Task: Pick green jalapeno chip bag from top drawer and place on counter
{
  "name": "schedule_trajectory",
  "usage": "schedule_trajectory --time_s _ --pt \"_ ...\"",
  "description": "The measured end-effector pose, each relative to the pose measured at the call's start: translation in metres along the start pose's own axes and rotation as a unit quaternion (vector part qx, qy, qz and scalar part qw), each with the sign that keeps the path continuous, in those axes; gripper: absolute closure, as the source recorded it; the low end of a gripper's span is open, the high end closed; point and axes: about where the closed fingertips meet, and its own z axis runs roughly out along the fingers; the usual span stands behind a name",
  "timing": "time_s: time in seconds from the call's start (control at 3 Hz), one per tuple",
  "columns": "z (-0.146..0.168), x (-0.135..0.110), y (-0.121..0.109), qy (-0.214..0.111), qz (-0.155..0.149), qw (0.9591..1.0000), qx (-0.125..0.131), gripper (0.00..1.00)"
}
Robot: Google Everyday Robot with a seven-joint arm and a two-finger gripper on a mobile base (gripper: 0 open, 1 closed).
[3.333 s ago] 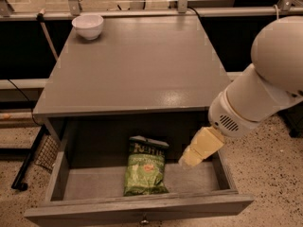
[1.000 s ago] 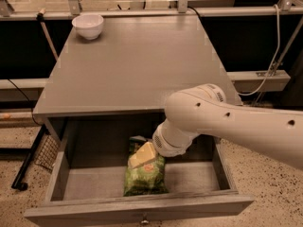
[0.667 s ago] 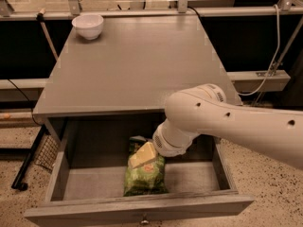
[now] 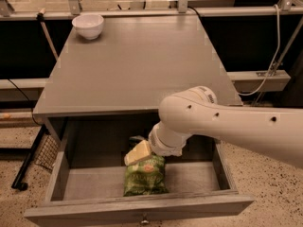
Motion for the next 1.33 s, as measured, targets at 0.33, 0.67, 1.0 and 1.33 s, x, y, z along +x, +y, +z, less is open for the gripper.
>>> schedule_trajectory --time_s 0.33,0.67,1.0,1.33 --pt "0.014 -0.005 0.006 0.005 0.026 0.9996 -0.002 0.0" --pt "0.029 -0.007 0.014 0.012 0.044 0.9989 -0.005 0.0" --pt "0.045 -0.007 0.016 0.022 0.063 0.9978 0.0 0.0" --pt "0.06 -0.006 0.014 0.033 0.081 0.9961 0.006 0.18"
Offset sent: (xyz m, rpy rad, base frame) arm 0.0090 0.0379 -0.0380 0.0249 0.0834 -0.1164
